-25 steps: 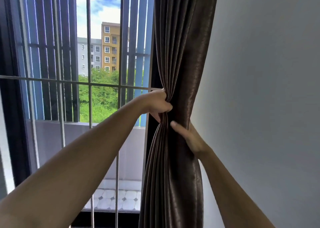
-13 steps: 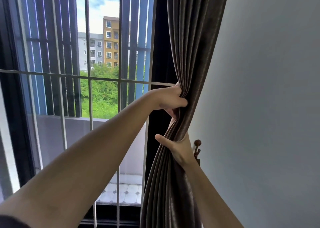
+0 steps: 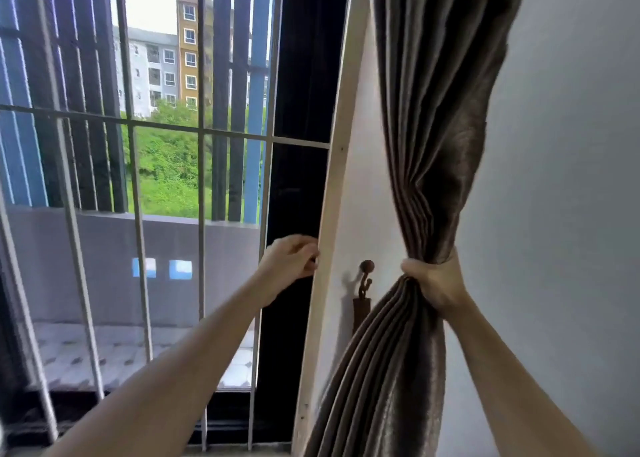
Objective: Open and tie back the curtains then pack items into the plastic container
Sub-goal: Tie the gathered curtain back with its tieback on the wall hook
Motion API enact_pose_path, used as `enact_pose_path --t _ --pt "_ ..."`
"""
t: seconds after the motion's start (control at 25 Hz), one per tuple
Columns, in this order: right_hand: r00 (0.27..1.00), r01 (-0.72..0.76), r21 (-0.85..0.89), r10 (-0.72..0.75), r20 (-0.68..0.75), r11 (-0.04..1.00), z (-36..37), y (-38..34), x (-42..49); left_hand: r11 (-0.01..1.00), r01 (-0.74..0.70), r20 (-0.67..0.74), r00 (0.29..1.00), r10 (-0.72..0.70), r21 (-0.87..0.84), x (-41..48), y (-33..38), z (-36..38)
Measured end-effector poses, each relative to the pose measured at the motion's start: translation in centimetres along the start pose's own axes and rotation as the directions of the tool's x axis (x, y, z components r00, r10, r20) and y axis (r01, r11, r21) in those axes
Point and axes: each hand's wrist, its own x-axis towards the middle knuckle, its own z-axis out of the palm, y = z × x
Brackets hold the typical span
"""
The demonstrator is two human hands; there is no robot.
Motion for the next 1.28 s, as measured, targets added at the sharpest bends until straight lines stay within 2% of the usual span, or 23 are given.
enact_pose_path --t 0.08,0.2,0.32,0.4,0.52,0.68,0.84,0.92,1.08,1.28 --pt "0.998 -0.002 -0.017 0.001 -0.056 1.0 -2.5 -0.2 0.6 0.985 0.046 0.01 0.999 -0.048 0.164 0.7 -3.8 1.5" --pt "0.995 -0.005 -0.054 0.0 -0.096 0.999 -5.6 0.1 1.8 0.962 0.074 0.038 0.995 -0.087 0.263 1.1 -7.6 4.4" --pt "0.999 0.003 -0.113 -0.009 -0.05 0.994 -8.0 0.4 2.9 0.943 0.114 0.038 0.991 -0.132 0.312 1.7 -10.3 7.5" --pt "1.0 0.011 -0.143 -0.012 -0.005 0.99 -9.1 0.7 3.6 0.925 0.217 0.018 0.972 -0.234 0.313 2.8 -12.2 9.4" --pt "0.997 0.026 -0.138 -0.016 0.075 0.99 -9.9 1.3 4.5 0.854 0.27 0.042 0.946 -0.321 0.444 4.7 -14.7 11.7" --pt "0.989 0.026 -0.12 -0.008 0.146 0.992 -9.5 2.4 5.2 0.885 0.309 0.084 0.93 -0.358 0.348 5.7 -16.1 13.0" --pt "0.98 0.015 -0.103 0.005 0.197 0.995 -8.0 3.5 6.0 0.908 0.277 0.21 0.912 -0.352 0.314 4.9 -15.0 9.2" --pt "0.975 0.012 -0.083 0.007 0.222 0.996 -6.7 4.2 6.4 0.91 0.246 0.205 0.923 -0.325 0.334 4.4 -13.3 5.5" --pt "0.963 -0.023 -0.007 0.024 0.27 1.0 -2.6 5.3 6.3 0.795 0.091 0.245 0.925 -0.291 0.6 3.9 -9.4 -0.5" --pt "0.961 -0.016 0.058 -0.001 0.275 0.998 3.7 6.4 6.1 0.735 0.028 0.291 0.908 -0.303 0.677 3.1 -2.5 -3.1"
